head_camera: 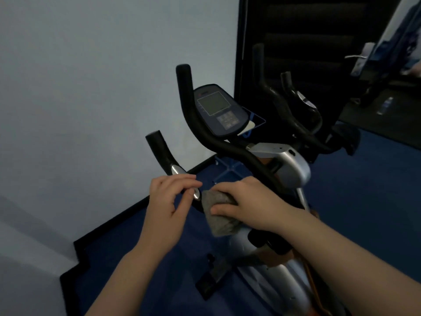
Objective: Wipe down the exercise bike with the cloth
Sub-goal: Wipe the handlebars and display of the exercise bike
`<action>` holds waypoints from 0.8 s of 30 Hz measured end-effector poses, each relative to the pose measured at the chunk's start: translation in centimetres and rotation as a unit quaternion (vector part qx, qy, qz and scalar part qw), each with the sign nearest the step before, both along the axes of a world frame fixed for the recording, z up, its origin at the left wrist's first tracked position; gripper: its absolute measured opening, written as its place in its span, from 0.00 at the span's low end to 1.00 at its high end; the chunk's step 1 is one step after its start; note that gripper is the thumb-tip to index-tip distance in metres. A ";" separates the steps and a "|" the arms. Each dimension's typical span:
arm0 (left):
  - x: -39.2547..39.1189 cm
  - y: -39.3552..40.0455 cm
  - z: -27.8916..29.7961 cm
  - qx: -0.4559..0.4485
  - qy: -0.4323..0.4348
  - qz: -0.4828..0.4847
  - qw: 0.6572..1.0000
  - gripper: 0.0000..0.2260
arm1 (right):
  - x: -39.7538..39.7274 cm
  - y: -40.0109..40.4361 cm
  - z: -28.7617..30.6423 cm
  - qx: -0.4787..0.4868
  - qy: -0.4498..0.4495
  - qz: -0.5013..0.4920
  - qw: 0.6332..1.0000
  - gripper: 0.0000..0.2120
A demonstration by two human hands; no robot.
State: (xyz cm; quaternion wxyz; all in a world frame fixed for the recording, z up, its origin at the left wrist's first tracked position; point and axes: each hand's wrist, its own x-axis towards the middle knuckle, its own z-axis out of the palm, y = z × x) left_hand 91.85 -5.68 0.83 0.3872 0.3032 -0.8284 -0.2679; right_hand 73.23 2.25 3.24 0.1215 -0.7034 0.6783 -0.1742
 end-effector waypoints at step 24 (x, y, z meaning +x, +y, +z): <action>-1.2 1.9 0.0 0.040 0.003 0.058 0.998 0.13 | -9.1 -1.4 2.0 0.039 0.183 0.045 0.981 0.23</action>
